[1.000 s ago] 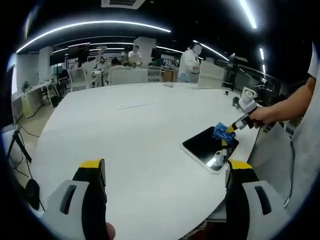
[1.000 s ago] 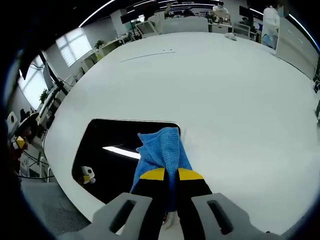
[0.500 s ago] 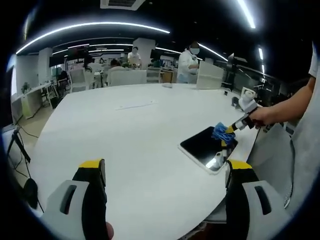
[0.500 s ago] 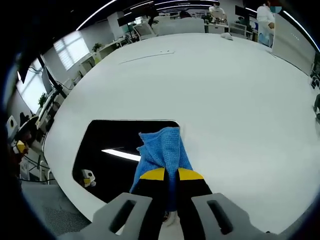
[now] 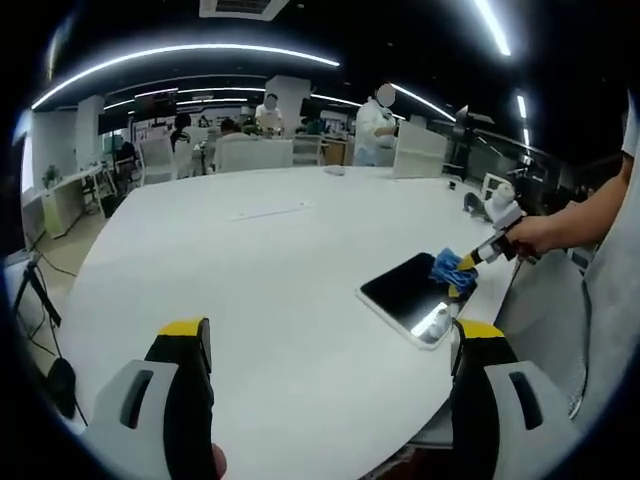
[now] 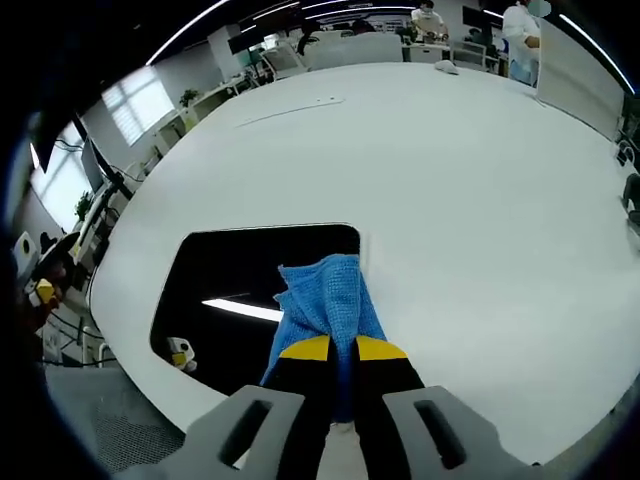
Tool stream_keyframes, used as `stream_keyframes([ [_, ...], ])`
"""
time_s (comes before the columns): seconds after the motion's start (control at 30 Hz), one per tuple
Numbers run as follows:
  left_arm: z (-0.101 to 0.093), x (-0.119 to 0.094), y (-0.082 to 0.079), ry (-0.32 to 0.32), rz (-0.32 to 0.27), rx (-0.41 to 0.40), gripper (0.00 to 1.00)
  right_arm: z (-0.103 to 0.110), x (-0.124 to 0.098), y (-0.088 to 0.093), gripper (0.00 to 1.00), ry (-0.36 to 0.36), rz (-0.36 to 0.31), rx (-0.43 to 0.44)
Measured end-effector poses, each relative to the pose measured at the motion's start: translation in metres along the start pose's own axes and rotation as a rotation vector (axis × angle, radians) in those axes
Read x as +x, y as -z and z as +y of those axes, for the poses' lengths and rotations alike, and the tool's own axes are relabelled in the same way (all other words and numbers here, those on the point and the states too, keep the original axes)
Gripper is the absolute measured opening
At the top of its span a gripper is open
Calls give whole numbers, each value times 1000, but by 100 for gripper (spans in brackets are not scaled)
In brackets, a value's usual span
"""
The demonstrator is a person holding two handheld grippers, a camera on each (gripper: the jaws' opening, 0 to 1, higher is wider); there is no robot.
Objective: Wipe the mirror surface with the cleaning cloth until all visible marks leave the cleaned area.
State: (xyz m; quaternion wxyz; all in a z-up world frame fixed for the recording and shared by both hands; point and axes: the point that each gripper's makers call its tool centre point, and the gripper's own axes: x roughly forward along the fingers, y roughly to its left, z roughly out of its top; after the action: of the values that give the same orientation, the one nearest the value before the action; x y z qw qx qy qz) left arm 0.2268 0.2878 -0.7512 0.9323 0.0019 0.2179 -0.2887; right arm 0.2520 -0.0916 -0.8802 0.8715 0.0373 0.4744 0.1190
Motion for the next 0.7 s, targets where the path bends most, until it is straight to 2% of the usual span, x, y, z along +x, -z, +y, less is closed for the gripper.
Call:
stream_keyframes([
  [0.33,-6,7,4,24,13,6,99,1,-6,9,2,3,11,23],
  [0.6,-4,11,-5,27,-1,12,99,0,-10,15,2,4,16,51],
  [0.7,-6,11,-3,37,6,11,99,1,-10,15,2,4,16,52],
])
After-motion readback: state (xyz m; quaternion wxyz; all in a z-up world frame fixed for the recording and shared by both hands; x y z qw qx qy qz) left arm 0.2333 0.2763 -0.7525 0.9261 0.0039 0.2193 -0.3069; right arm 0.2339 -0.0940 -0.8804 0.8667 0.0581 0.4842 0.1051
